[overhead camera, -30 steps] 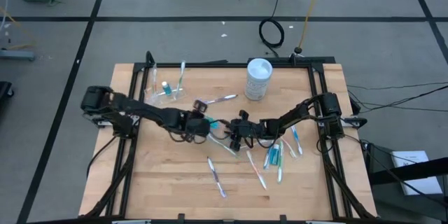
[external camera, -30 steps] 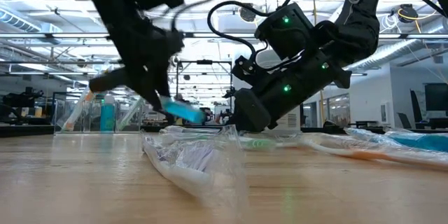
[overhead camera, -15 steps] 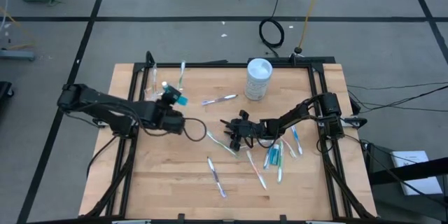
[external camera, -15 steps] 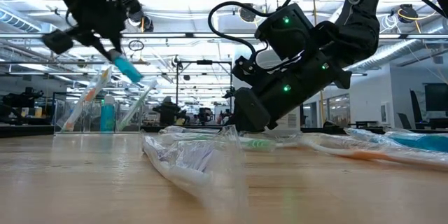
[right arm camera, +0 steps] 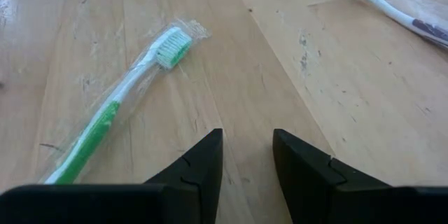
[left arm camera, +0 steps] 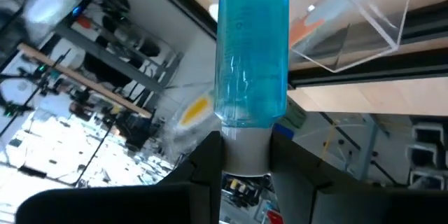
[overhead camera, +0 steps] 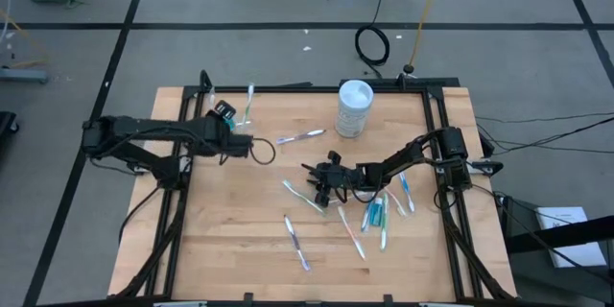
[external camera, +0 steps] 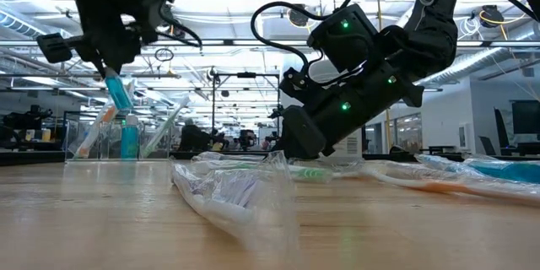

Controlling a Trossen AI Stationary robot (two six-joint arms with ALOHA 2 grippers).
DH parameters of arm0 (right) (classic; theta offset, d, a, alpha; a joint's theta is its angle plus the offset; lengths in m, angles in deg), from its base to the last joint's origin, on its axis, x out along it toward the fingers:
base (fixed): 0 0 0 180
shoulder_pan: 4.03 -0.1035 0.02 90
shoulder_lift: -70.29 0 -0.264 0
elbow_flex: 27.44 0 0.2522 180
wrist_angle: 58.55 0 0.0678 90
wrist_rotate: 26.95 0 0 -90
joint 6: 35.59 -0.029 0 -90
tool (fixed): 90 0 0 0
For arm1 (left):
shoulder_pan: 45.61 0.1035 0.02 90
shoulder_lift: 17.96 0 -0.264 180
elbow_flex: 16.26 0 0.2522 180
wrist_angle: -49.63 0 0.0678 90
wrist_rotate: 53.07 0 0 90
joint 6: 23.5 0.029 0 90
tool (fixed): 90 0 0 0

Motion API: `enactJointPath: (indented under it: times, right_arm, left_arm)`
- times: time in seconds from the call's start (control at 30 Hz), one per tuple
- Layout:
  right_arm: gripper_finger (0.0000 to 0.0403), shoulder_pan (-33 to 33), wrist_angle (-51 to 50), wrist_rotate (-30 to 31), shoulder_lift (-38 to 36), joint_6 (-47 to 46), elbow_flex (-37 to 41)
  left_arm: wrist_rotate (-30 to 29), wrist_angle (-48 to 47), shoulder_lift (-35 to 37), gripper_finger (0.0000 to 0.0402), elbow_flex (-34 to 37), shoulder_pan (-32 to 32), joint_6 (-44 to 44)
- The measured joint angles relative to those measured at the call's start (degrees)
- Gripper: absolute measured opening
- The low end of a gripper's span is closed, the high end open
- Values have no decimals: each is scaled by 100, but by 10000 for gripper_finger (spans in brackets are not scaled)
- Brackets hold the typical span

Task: Pick & Place toothbrushing station
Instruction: Put the mouthwash into the transparent organizer

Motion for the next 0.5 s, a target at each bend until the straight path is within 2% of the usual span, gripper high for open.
enactJointPath:
  times: [0.2,0.5]
  right_arm:
    - [121,0,2,-2,1,0,2]
    - [121,0,2,-2,1,0,2]
  left_arm:
    - [-93,702,-28,88,0,507,959]
    - [-42,797,-27,88,0,746,1779]
